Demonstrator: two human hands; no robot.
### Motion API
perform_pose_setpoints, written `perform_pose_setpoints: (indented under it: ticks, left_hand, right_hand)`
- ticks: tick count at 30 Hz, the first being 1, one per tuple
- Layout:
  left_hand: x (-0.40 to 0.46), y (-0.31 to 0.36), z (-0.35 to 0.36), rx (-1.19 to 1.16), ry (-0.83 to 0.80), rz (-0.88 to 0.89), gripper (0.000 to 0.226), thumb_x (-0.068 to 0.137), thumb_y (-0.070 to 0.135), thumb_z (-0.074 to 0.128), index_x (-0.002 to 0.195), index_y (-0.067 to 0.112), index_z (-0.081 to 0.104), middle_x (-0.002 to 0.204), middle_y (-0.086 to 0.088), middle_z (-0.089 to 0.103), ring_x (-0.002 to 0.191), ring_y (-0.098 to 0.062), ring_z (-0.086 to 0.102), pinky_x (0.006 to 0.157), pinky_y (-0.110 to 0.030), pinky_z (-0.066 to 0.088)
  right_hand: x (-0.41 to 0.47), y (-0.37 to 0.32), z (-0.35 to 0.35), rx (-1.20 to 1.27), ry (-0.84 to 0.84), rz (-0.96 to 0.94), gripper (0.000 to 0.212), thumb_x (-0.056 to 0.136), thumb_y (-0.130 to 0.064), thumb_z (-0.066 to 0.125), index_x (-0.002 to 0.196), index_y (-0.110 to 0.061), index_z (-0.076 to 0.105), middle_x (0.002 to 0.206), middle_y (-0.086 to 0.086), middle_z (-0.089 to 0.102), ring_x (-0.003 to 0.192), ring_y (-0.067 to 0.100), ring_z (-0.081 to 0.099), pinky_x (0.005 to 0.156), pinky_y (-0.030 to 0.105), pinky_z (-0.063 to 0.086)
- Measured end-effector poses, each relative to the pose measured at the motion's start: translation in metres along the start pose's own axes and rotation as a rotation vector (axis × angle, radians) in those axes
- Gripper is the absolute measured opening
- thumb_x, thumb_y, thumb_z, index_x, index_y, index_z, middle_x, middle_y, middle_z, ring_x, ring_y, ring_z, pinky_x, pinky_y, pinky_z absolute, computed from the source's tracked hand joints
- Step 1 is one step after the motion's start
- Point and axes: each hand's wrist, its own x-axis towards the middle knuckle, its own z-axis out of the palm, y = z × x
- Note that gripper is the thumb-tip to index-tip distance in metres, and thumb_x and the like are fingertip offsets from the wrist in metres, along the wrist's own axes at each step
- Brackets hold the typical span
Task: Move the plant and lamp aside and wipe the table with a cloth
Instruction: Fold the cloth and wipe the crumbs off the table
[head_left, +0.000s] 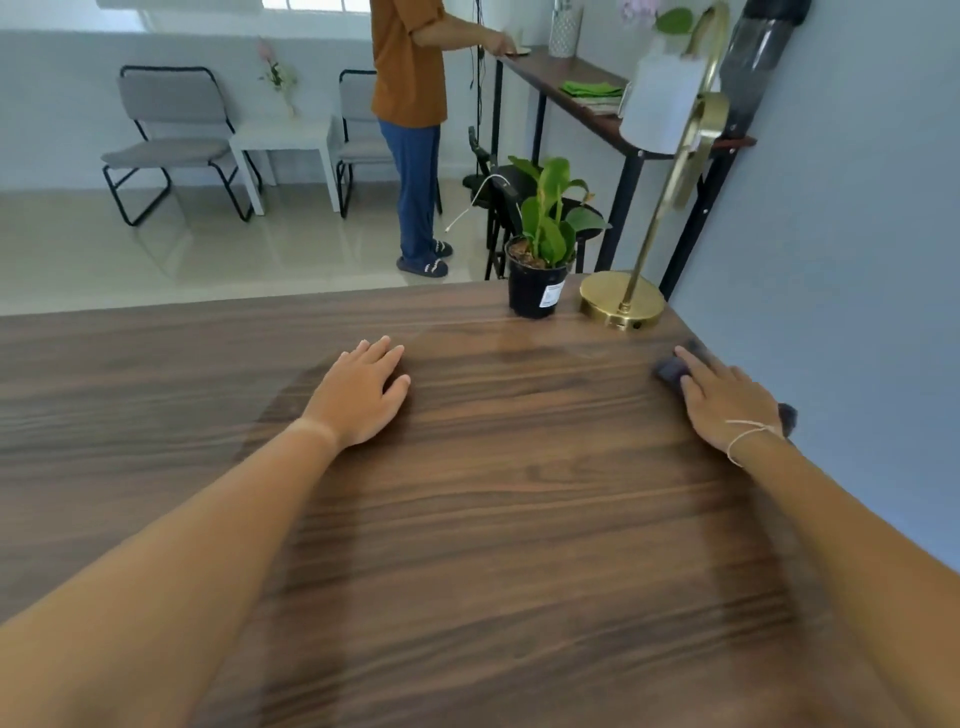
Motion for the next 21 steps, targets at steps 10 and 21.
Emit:
perform_pose_setpoints:
  ticks: [10, 21]
  left_hand:
    - [0.005, -0.026, 0.003, -0.009, 0.033, 0.010, 0.053, 0.098, 0.035, 0.031, 0.146, 0.016, 0.025, 0.159, -0.003, 0.018, 0.147, -0.023, 0.012, 0.120, -0.035, 0.006]
    - [-0.027, -0.065, -0.013, 0.057, 0.124, -0.212, 0.050, 0.097, 0.025, 0.029, 0.144, 0.008, 0.028, 0.157, -0.009, 0.023, 0.146, -0.028, 0.017, 0.118, -0.039, 0.014]
  right_hand:
    - [0.006, -0.125, 0.028, 0.008, 0.003, -0.206, 0.046, 0.100, -0.034, 0.024, 0.146, -0.037, 0.022, 0.156, 0.000, 0.025, 0.141, 0.029, 0.026, 0.111, 0.042, 0.026]
    - [-0.021, -0.324, 0.048, 0.103, -0.054, -0.423, 0.048, 0.099, -0.034, 0.027, 0.146, -0.034, 0.021, 0.157, 0.002, 0.021, 0.142, 0.030, 0.020, 0.114, 0.044, 0.017]
